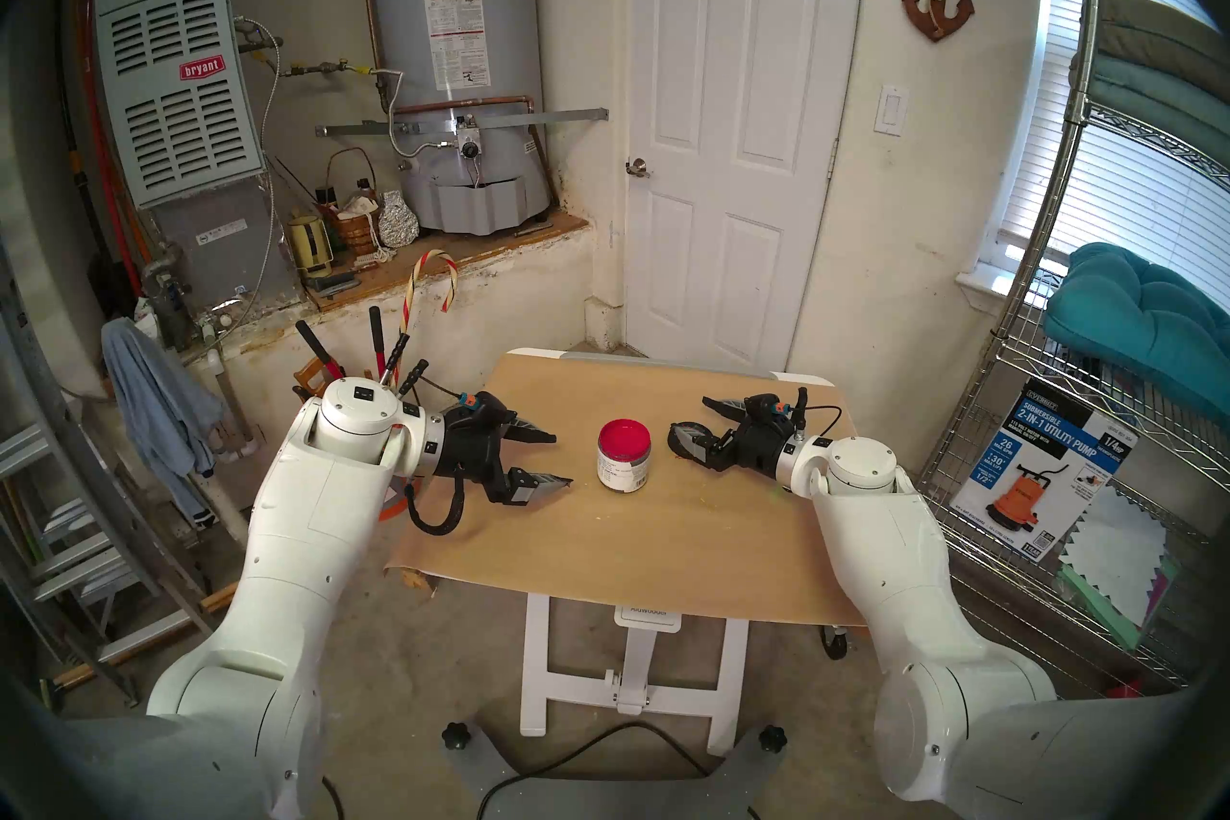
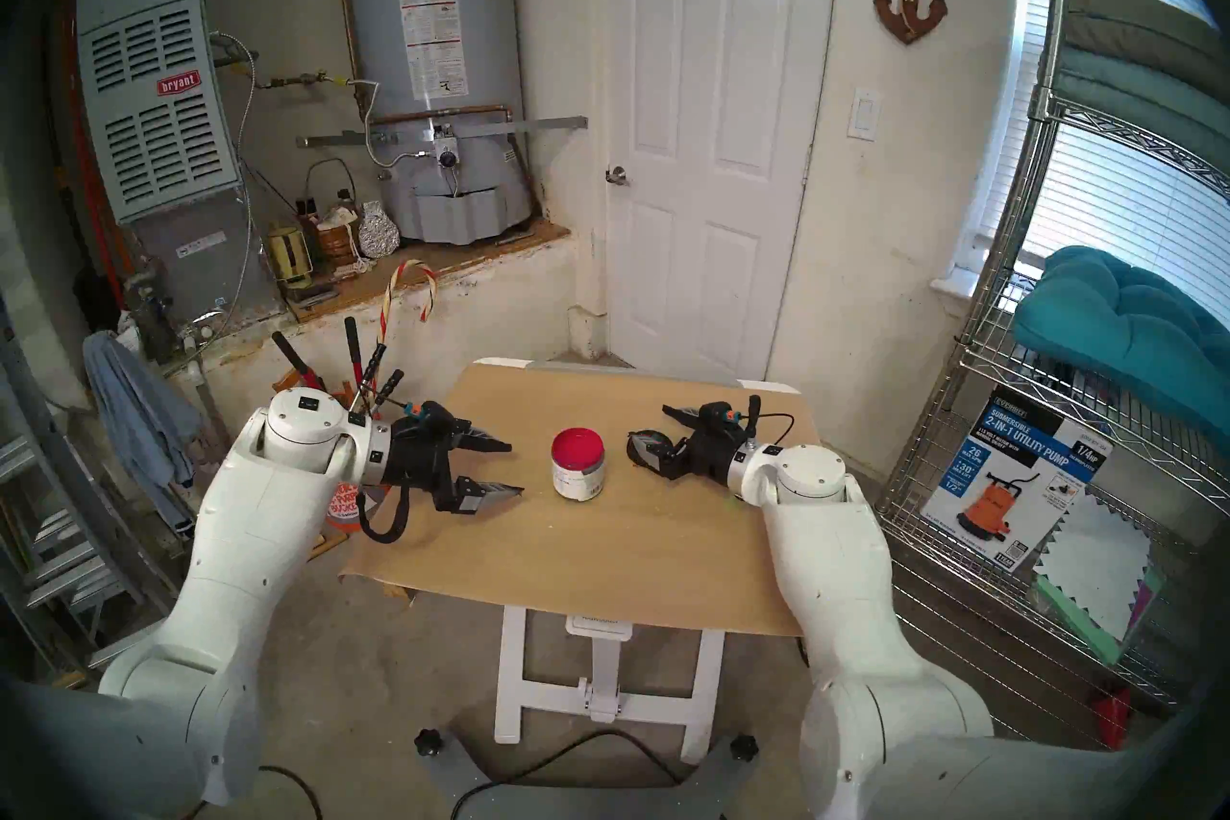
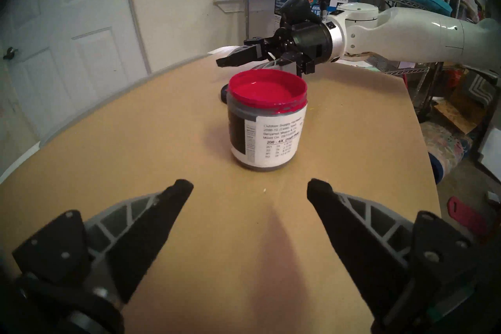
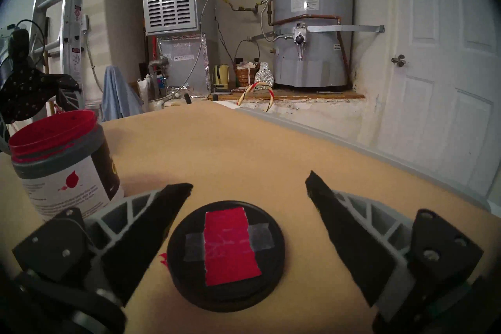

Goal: Open paint jar

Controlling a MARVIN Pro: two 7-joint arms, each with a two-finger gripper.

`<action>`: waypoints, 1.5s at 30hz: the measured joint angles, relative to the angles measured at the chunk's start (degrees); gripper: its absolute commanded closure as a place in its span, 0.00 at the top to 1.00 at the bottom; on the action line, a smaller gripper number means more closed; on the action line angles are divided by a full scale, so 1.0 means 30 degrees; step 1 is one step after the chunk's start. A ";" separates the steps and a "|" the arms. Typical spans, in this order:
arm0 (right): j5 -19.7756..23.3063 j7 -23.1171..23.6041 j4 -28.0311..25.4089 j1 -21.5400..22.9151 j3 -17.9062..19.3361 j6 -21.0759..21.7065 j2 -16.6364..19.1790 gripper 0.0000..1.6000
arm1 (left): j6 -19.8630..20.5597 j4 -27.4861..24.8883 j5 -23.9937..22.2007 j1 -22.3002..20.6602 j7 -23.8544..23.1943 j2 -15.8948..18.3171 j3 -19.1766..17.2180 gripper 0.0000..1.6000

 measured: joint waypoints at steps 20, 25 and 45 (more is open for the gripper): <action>0.0515 -0.2496 -0.2710 -0.0293 0.1613 0.0700 -0.1084 1.00 | -0.0260 0.0372 0.0256 -0.1205 0.7150 -0.2075 -0.3346 1.00; 0.0678 -0.3090 -0.3546 -0.0517 0.2009 0.1090 -0.1457 1.00 | -0.0621 0.1141 0.0232 -0.1798 0.8776 -0.3108 -0.3518 1.00; 0.0968 -0.5355 -0.8153 -0.2852 0.3430 0.3511 -0.3014 1.00 | -0.4230 0.2139 -0.0317 -0.2720 1.6089 -0.7114 -0.5104 1.00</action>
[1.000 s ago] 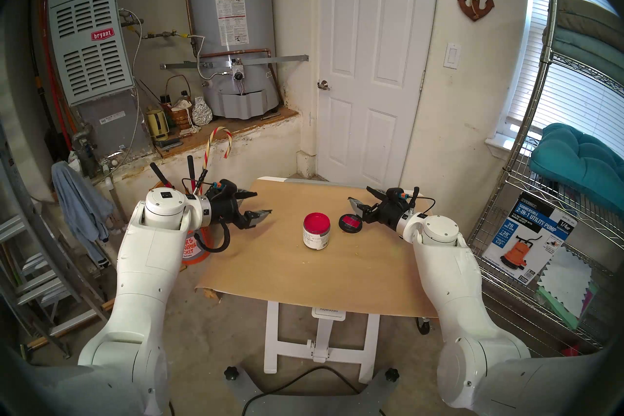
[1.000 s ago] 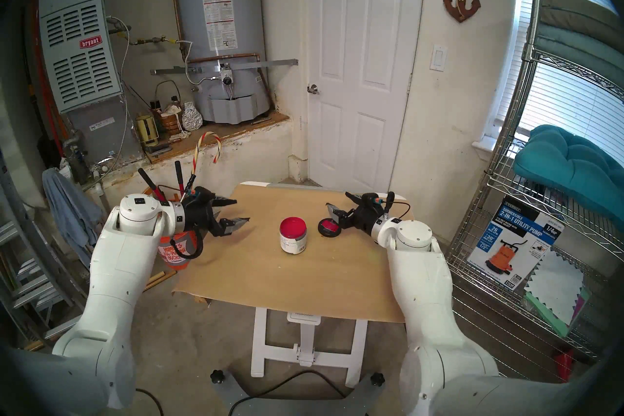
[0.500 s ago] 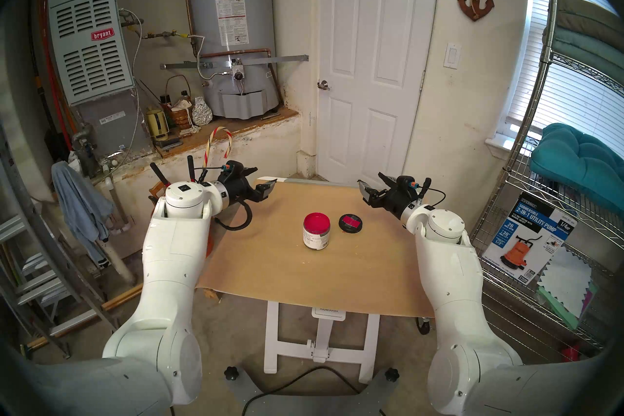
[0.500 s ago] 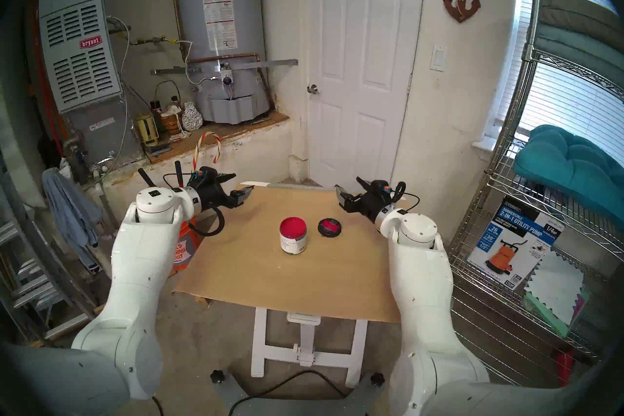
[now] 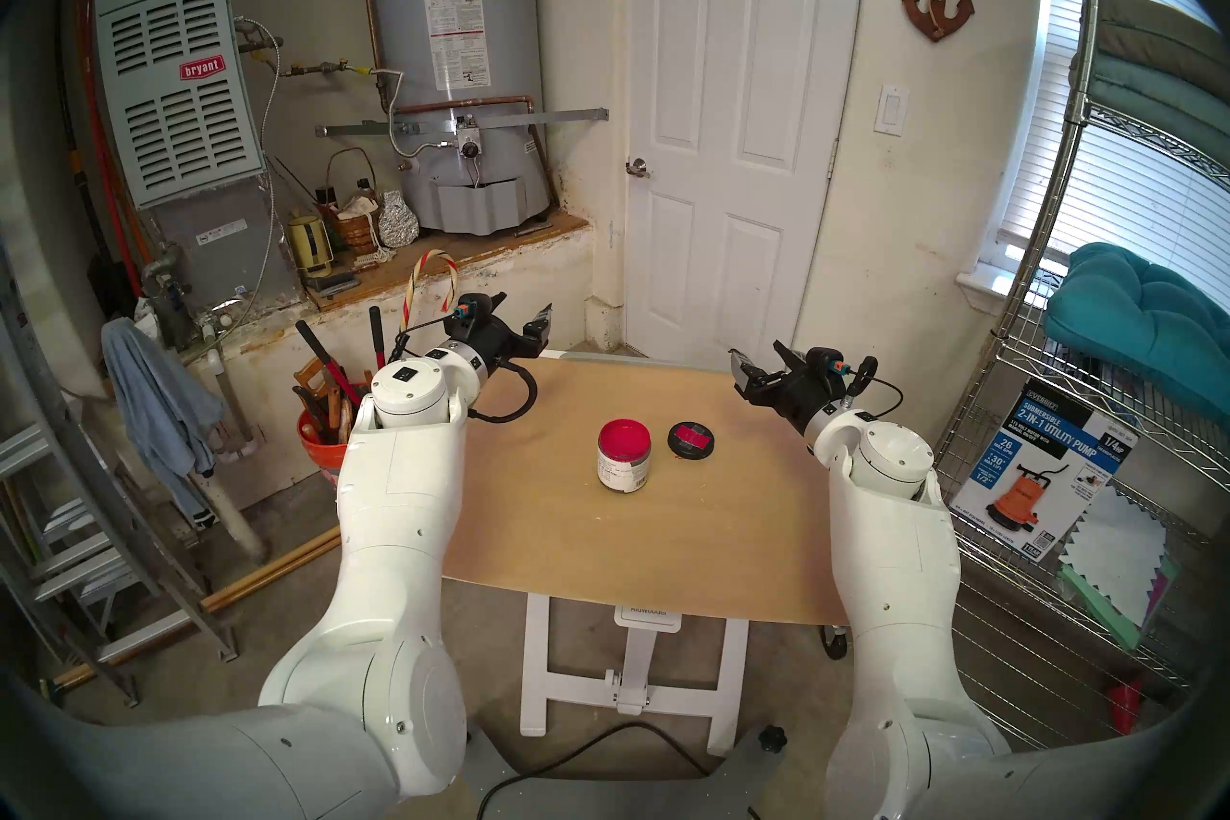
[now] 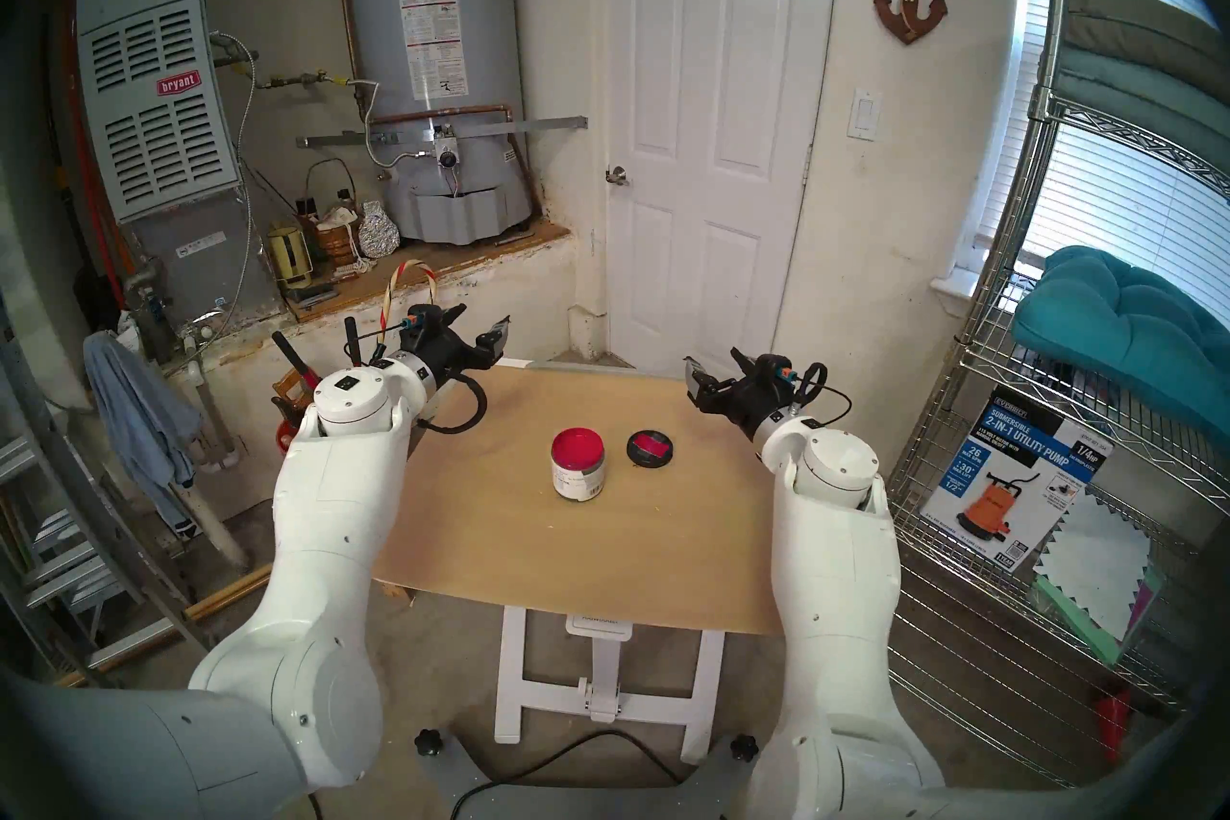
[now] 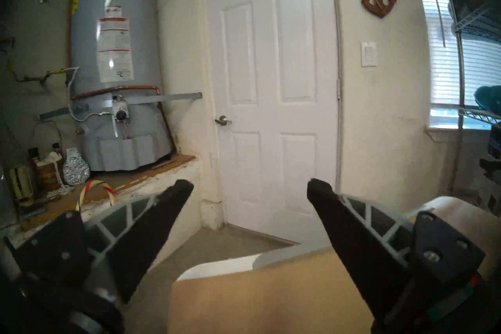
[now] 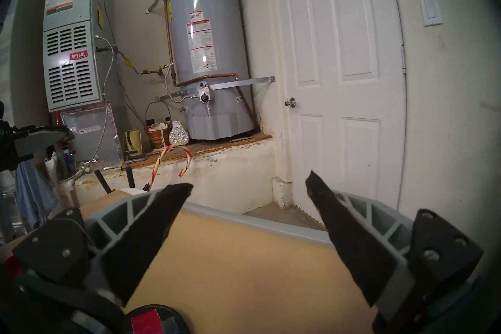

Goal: Open paint jar

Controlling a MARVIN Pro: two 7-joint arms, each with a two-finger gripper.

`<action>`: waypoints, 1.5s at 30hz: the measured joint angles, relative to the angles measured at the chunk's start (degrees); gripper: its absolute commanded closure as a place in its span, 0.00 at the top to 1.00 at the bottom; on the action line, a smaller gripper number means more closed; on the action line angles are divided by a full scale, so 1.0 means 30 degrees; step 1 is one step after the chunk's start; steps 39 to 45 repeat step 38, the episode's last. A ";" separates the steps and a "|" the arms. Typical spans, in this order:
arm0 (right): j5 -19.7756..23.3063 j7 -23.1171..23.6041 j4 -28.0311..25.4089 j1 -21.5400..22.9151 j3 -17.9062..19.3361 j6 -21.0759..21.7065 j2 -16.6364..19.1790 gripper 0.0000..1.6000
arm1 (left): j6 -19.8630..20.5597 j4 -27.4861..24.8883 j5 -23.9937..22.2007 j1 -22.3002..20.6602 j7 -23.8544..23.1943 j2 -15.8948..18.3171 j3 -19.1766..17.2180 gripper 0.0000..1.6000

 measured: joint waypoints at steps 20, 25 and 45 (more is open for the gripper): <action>-0.0076 -0.1447 -0.4340 -0.2205 -0.0837 0.2714 -0.0671 1.00 | -0.0806 -0.2989 0.0776 0.2172 0.0793 -0.0872 0.0578 1.00; -0.0076 -0.1847 -0.4764 -0.2504 -0.1055 0.3178 -0.0678 1.00 | -0.0495 -0.3296 0.0893 0.2417 0.0671 -0.0944 0.0594 1.00; -0.0076 -0.2376 -0.5185 -0.2694 -0.1250 0.3620 -0.0702 1.00 | -0.0220 -0.3623 0.0863 0.2482 0.0580 -0.1072 0.0587 1.00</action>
